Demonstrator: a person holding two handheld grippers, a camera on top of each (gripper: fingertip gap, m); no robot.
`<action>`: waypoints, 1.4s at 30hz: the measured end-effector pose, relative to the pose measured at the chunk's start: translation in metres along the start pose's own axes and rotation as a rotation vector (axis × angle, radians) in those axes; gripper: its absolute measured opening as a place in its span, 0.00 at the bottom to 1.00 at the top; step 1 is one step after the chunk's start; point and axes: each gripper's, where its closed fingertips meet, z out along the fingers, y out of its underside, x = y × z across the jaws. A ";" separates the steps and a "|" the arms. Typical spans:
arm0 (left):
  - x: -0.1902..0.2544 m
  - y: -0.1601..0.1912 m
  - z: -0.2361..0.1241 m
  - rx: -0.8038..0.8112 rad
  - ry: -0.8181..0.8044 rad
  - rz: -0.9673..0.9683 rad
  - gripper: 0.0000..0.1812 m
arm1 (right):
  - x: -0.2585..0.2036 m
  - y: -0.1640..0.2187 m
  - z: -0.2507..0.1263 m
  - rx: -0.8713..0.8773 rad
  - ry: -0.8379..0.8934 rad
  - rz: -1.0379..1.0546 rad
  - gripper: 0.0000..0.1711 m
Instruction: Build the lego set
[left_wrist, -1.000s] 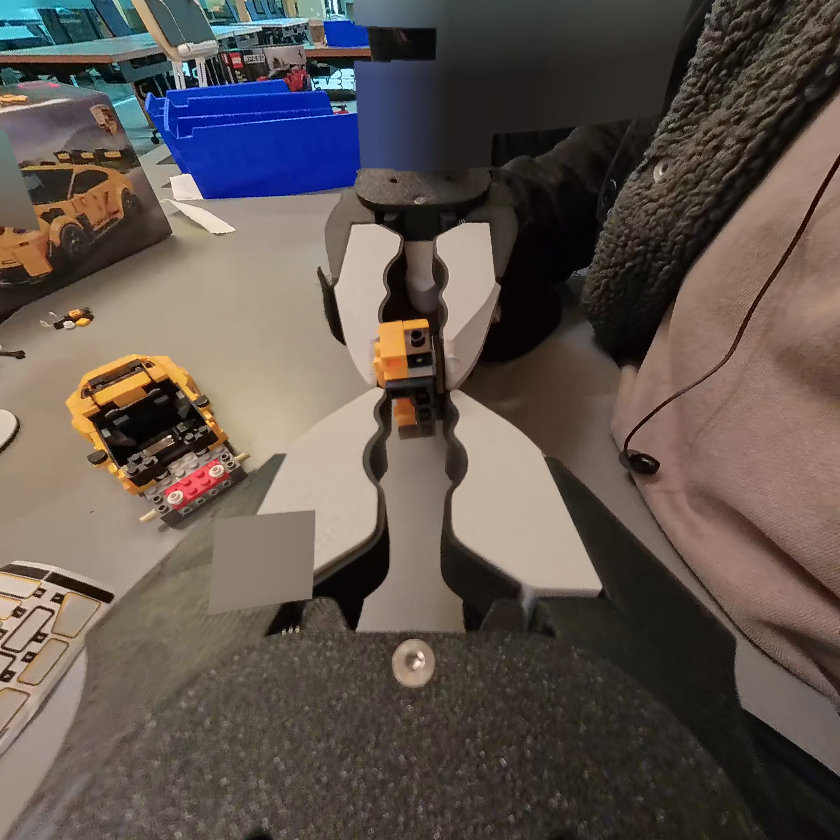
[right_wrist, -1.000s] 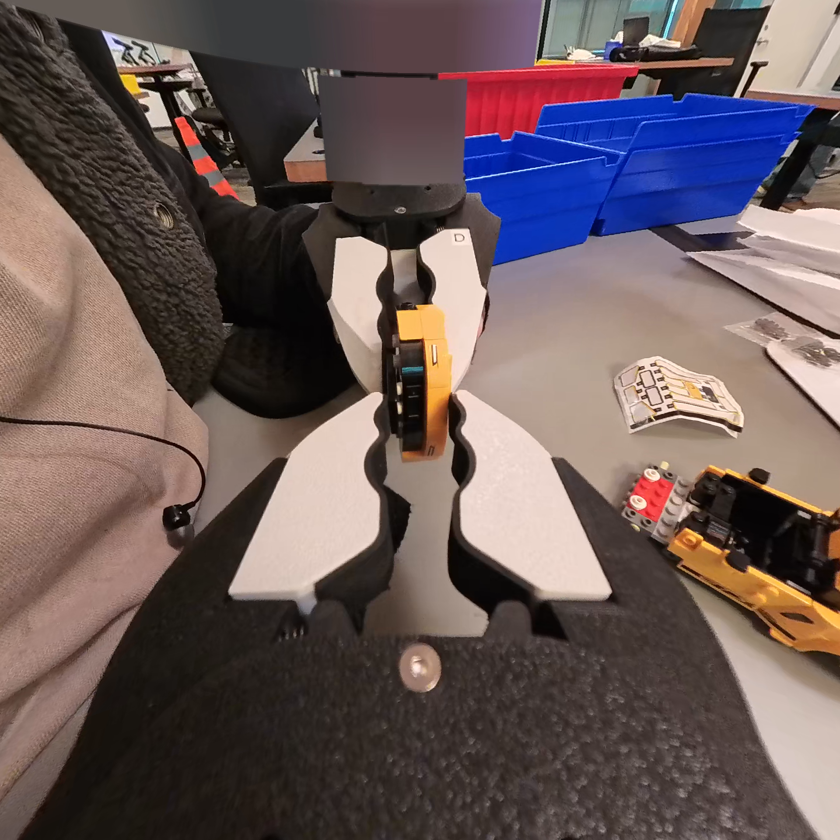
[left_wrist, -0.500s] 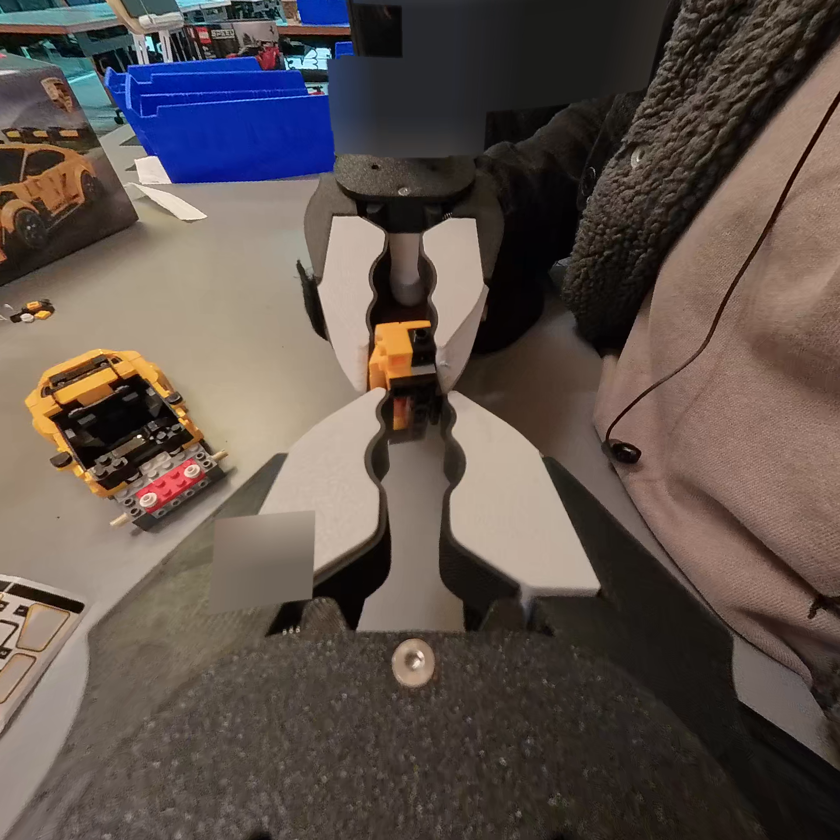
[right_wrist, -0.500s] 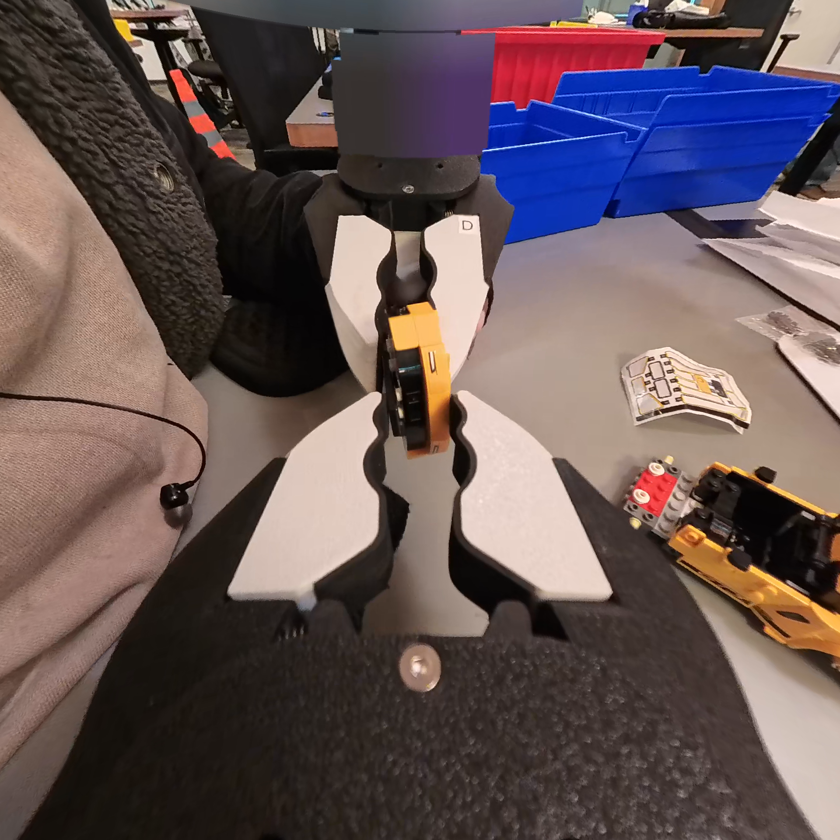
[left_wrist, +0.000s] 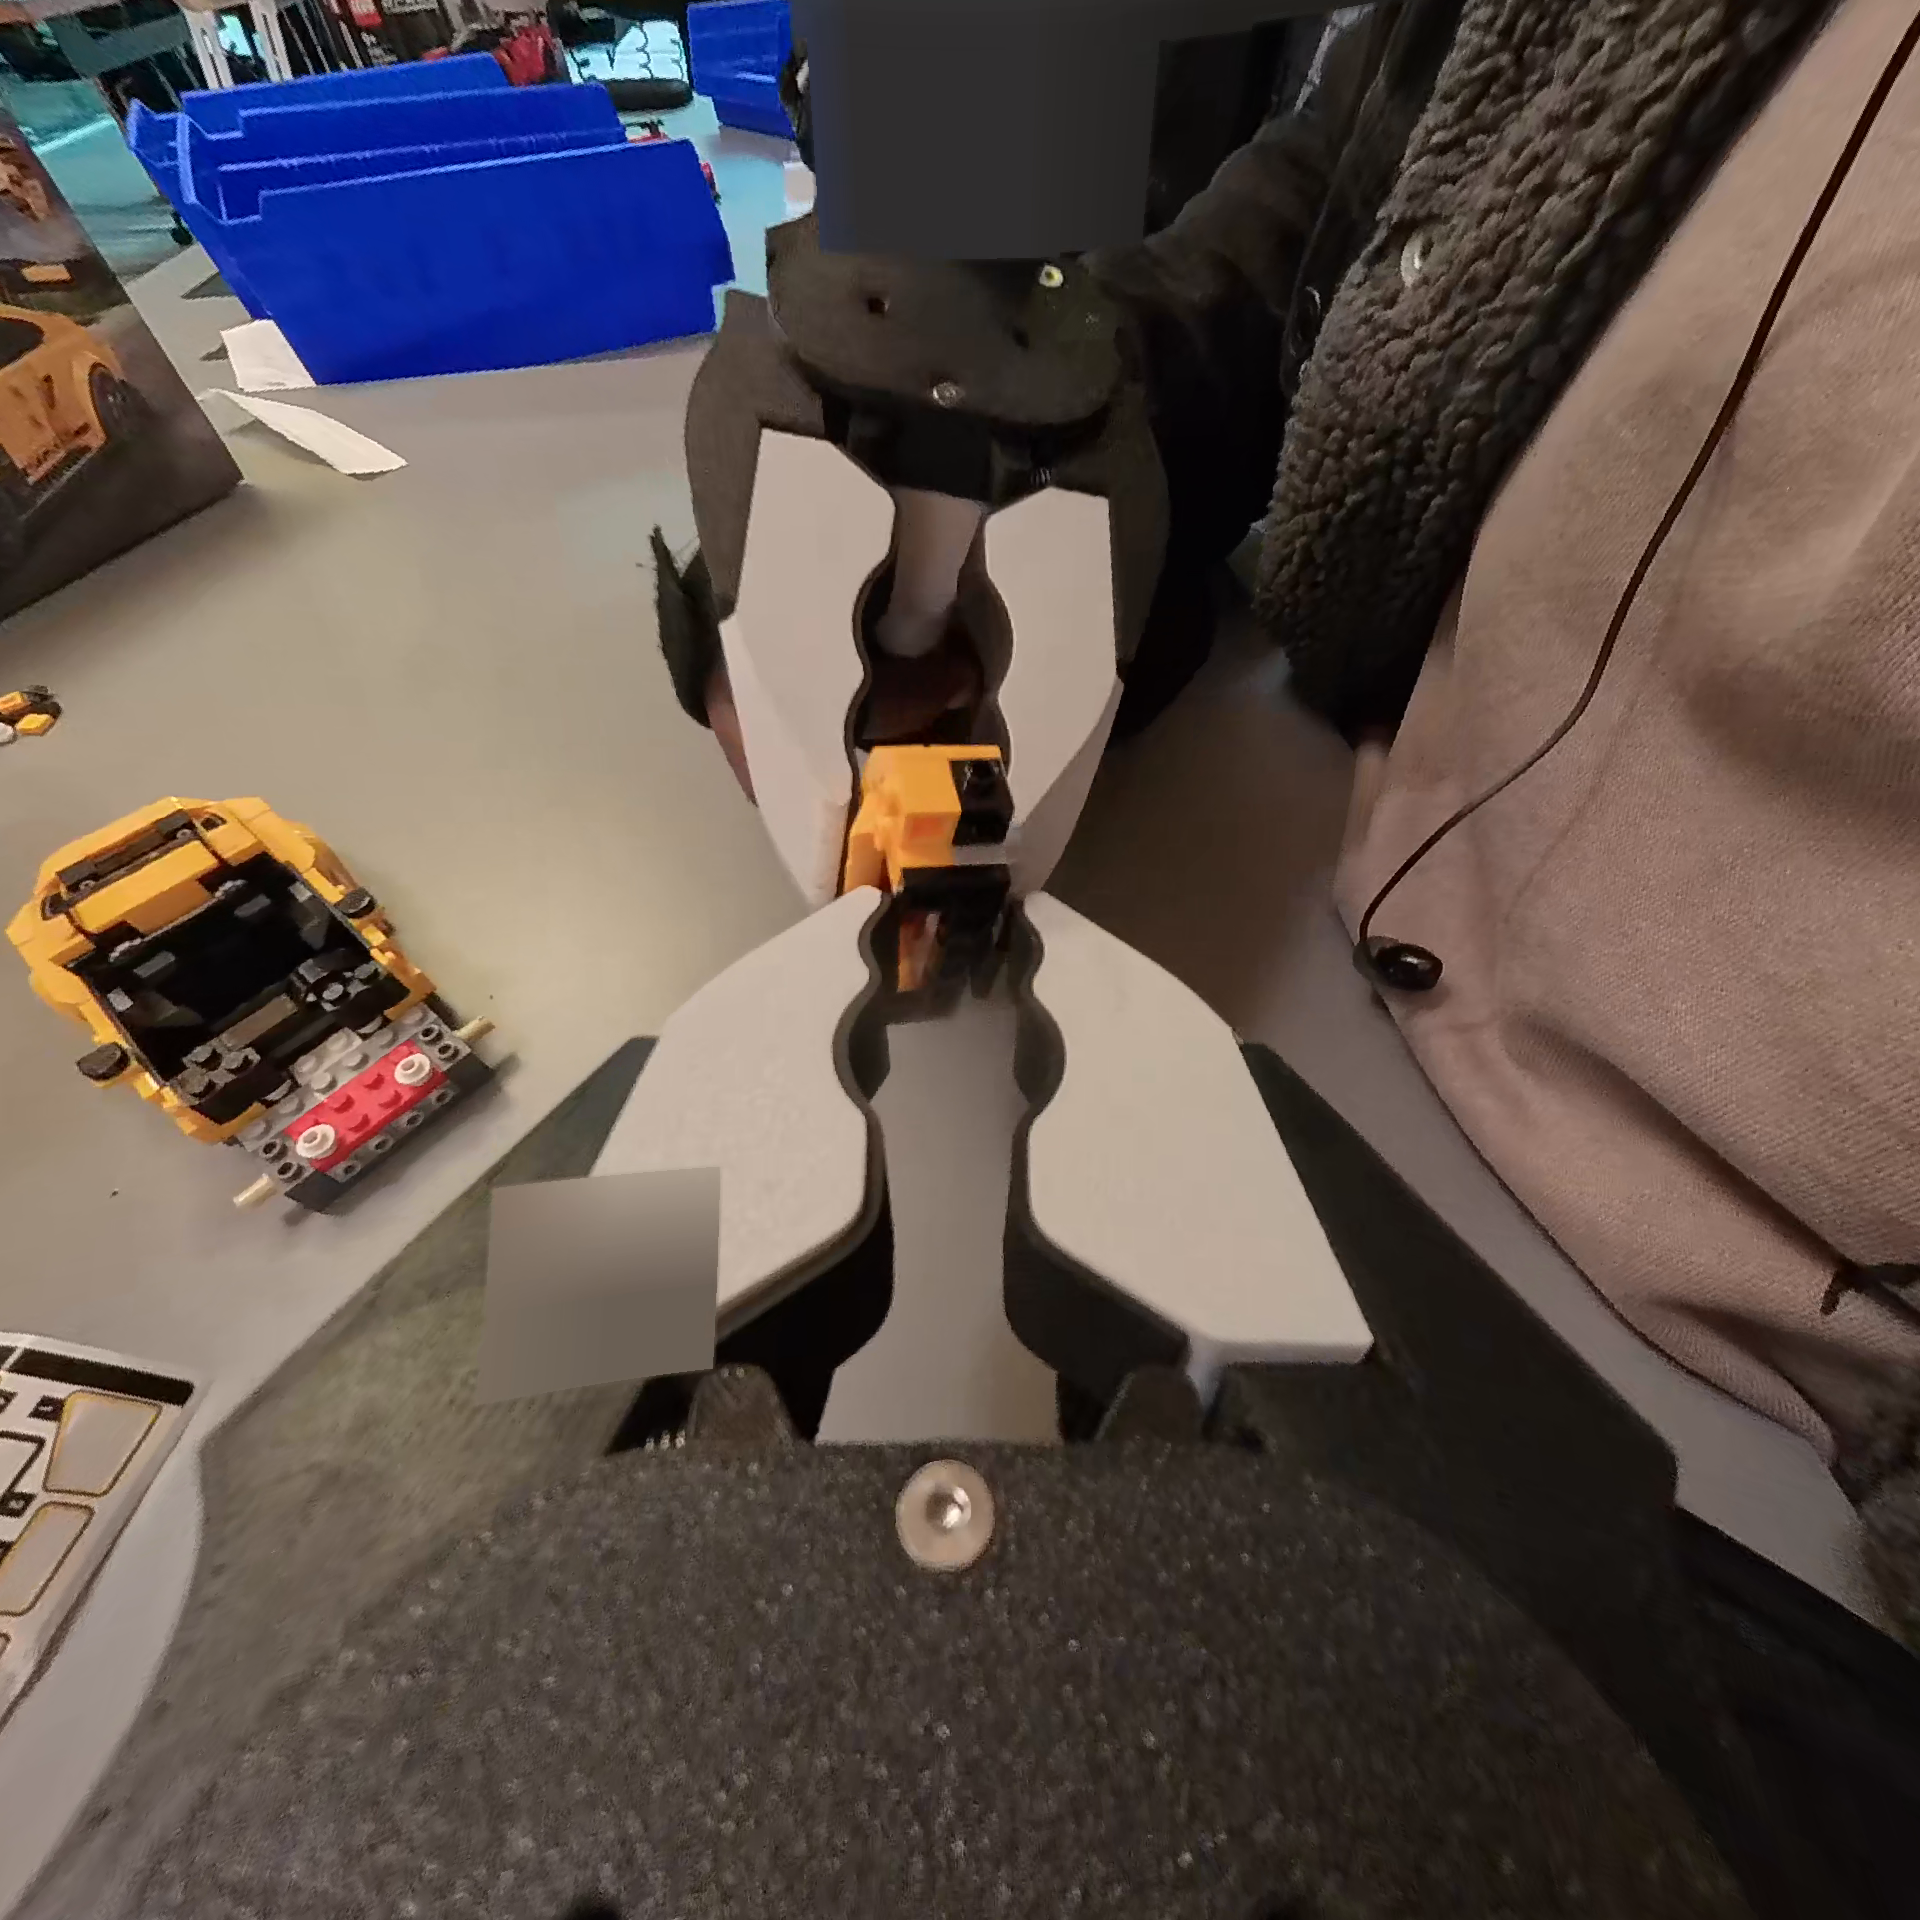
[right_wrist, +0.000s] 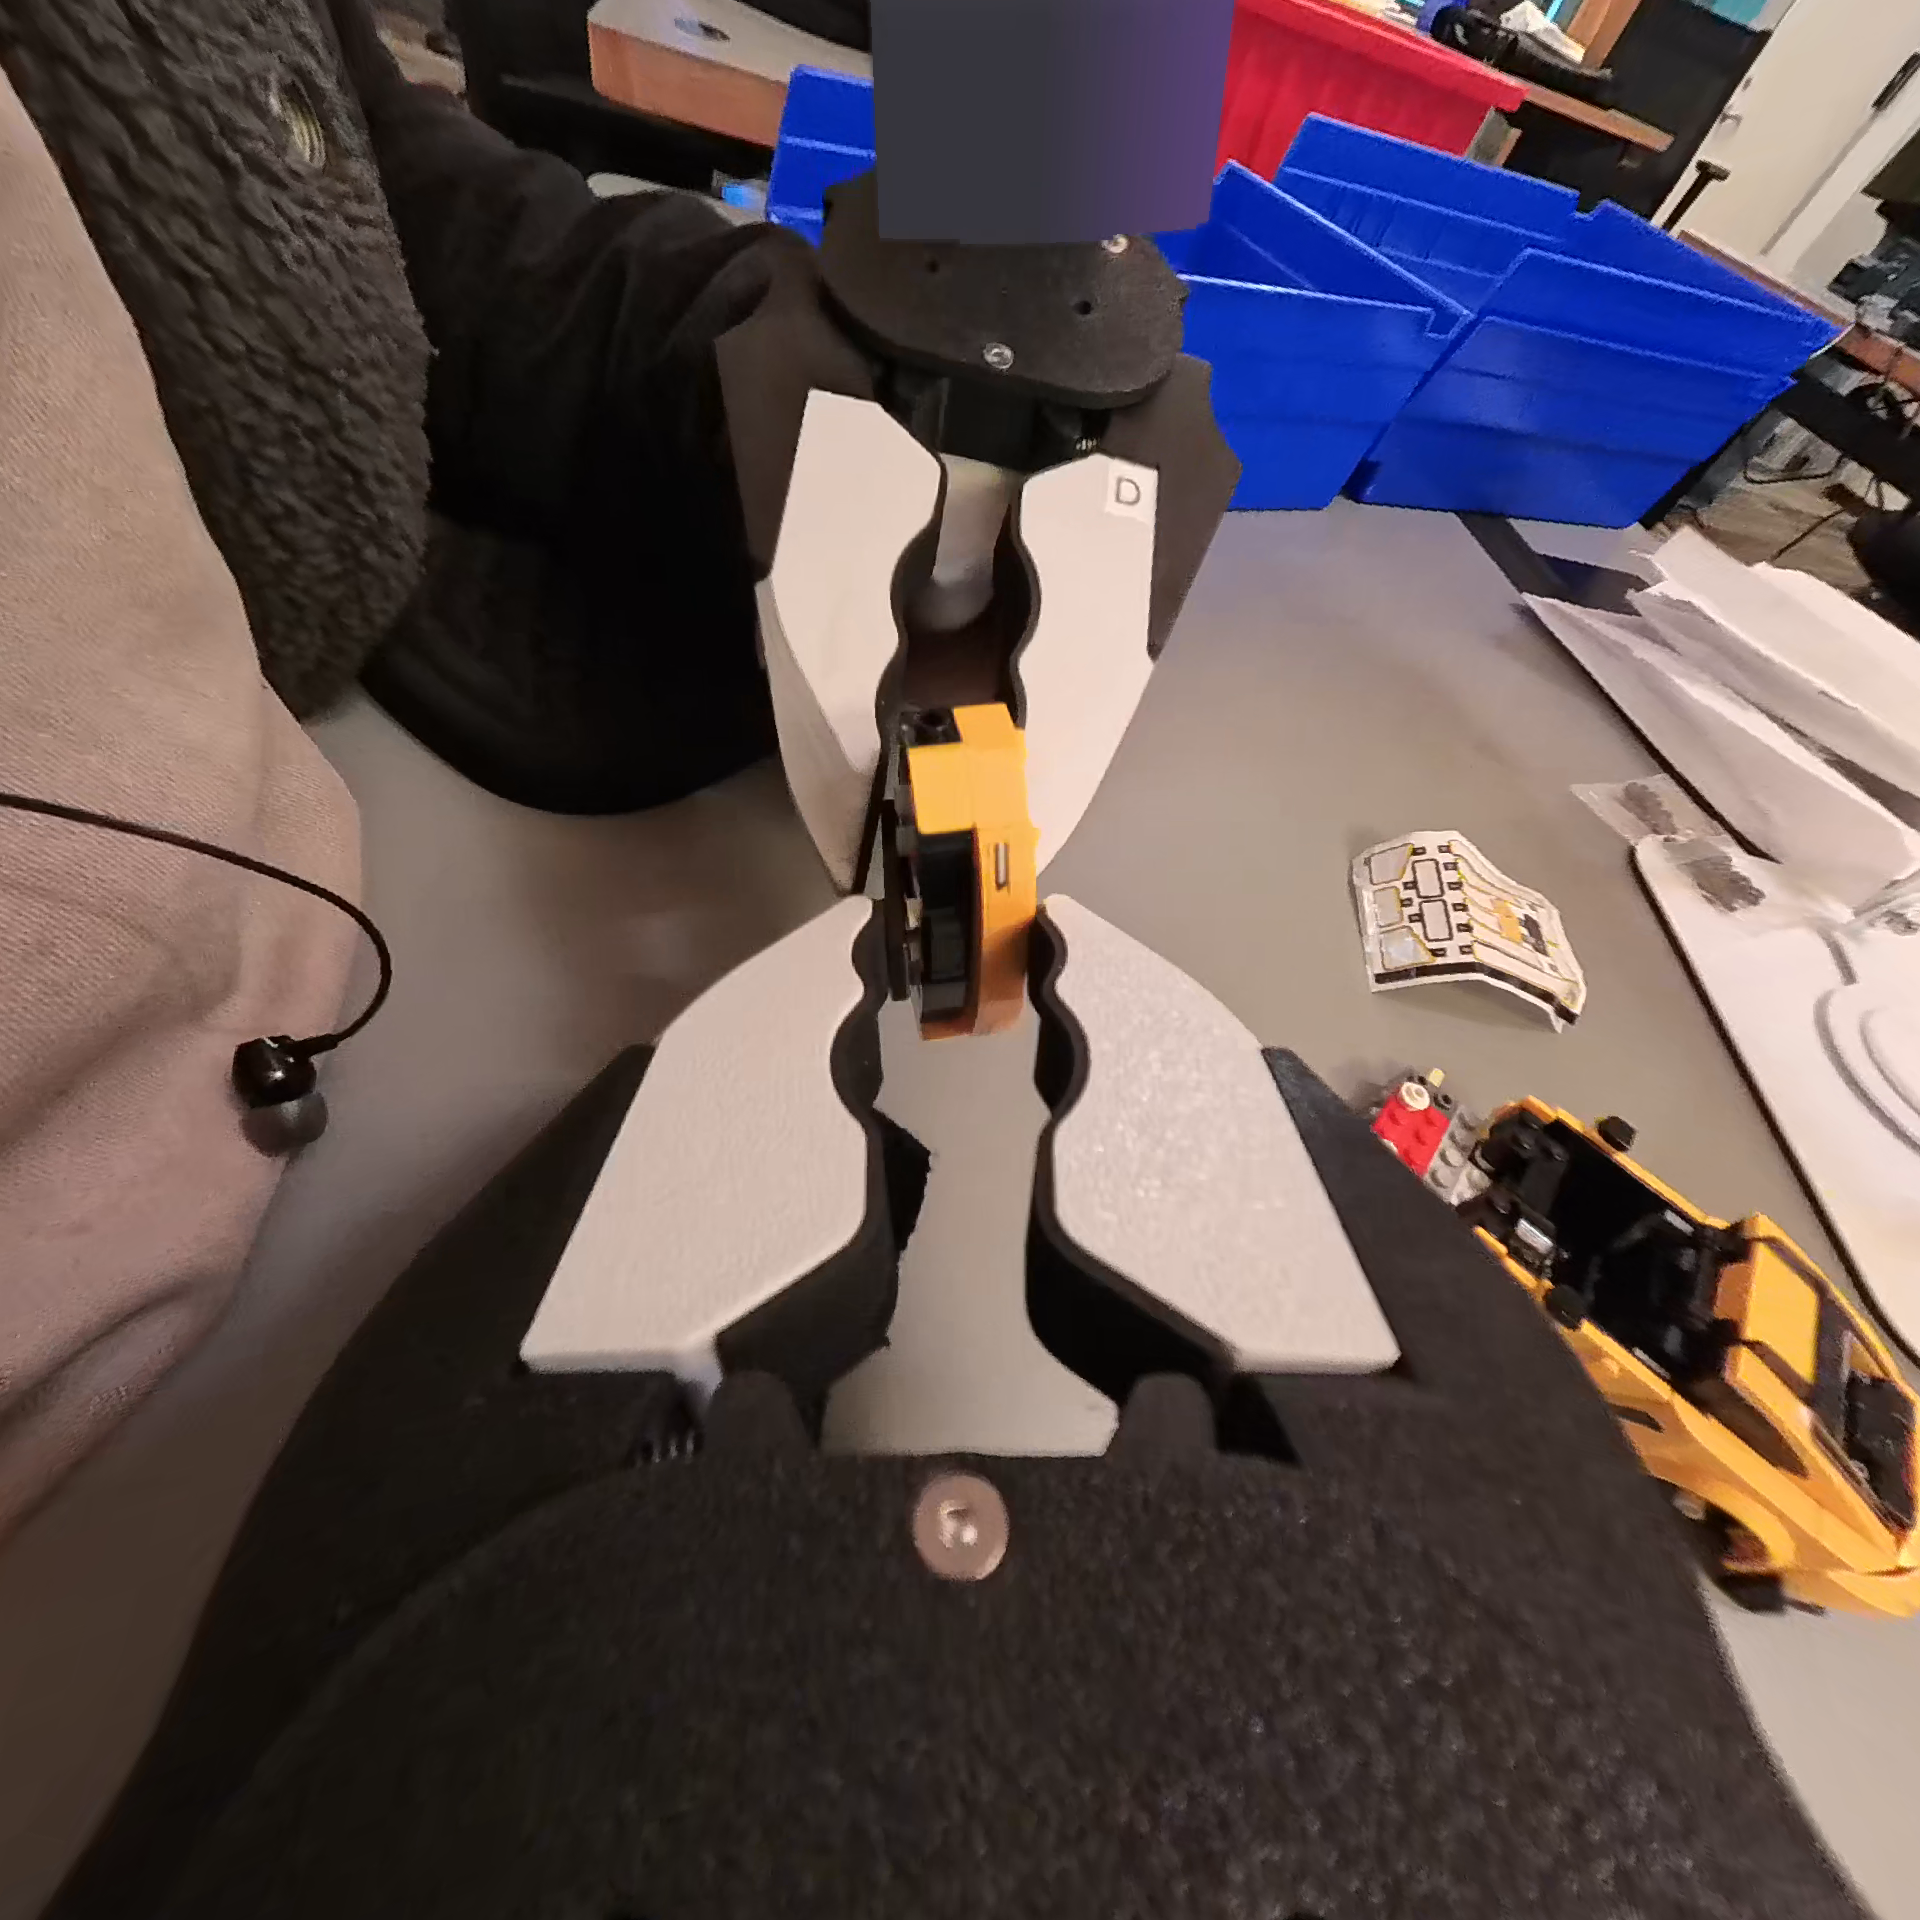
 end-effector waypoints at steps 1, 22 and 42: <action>0.001 0.001 0.000 -0.006 0.005 -0.002 0.11 | -0.001 0.001 0.001 -0.007 -0.001 -0.005 0.15; 0.014 0.021 0.008 -0.130 0.119 -0.089 0.11 | -0.012 0.018 0.016 -0.134 -0.094 -0.014 0.21; 0.027 0.028 0.011 -0.180 0.193 -0.080 0.12 | -0.027 0.018 0.016 -0.138 -0.236 0.008 0.22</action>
